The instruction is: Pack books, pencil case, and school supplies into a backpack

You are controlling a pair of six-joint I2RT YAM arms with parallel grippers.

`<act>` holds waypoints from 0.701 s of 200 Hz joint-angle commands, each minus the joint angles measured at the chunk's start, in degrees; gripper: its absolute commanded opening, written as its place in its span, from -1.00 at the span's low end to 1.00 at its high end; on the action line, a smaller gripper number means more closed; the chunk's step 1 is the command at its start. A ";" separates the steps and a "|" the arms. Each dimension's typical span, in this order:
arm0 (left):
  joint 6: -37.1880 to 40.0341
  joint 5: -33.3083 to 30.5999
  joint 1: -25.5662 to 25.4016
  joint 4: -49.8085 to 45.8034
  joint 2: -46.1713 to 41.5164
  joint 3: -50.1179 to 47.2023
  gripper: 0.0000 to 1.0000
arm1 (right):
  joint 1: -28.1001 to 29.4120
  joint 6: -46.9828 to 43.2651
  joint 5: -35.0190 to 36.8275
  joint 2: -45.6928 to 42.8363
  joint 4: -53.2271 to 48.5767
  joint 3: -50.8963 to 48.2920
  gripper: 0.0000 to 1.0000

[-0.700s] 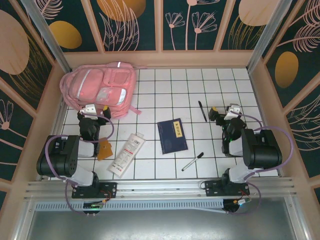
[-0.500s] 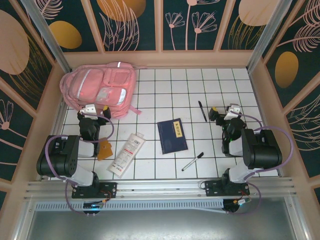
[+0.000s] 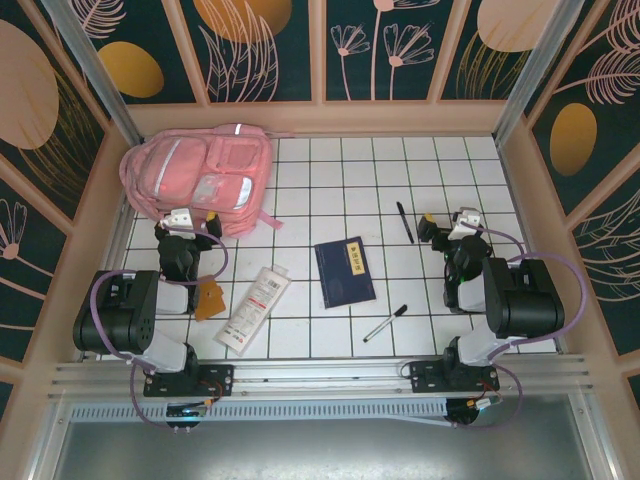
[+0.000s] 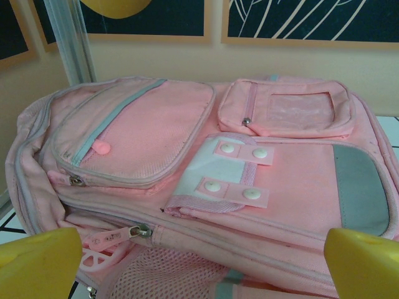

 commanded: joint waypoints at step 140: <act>-7.59 -15.30 0.36 -22.98 -17.40 7.06 0.98 | 1.62 10.18 13.81 -18.01 -32.12 12.67 0.99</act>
